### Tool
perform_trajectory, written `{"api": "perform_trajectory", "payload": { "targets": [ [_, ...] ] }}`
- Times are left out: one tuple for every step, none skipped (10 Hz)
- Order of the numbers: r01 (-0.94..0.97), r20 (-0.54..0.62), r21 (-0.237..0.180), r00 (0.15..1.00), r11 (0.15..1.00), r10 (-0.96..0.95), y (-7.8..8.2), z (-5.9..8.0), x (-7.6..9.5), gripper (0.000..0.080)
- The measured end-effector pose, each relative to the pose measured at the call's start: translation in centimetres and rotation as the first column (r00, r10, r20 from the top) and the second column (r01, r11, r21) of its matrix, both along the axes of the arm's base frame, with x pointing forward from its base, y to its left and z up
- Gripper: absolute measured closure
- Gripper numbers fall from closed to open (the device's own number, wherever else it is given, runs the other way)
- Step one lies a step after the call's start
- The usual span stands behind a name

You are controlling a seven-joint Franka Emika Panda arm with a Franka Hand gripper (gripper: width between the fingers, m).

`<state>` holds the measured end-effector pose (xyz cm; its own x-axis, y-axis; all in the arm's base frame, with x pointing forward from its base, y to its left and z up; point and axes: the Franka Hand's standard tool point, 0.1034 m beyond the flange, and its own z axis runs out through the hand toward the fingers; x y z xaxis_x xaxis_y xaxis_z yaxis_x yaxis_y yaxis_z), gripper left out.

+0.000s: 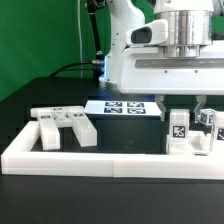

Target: Assemble chair

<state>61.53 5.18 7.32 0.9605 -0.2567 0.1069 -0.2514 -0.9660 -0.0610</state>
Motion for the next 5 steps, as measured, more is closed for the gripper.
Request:
{"api": "perform_trajectory", "payload": {
  "targets": [
    [0.091, -0.003, 0.013, 0.996, 0.996, -0.091, 0.04, 0.0, 0.0, 0.0509],
    [0.174, -0.007, 0.023, 0.985, 0.984, -0.174, 0.03, 0.0, 0.0, 0.0509],
    [0.253, -0.012, 0.032, 0.967, 0.967, -0.253, -0.01, 0.0, 0.0, 0.0509],
    [0.367, -0.021, 0.045, 0.93, 0.929, -0.367, 0.09, 0.0, -0.02, 0.0509],
    [0.474, -0.031, 0.056, 0.88, 0.879, -0.473, 0.29, -0.01, -0.05, 0.0509]
  ]
}}
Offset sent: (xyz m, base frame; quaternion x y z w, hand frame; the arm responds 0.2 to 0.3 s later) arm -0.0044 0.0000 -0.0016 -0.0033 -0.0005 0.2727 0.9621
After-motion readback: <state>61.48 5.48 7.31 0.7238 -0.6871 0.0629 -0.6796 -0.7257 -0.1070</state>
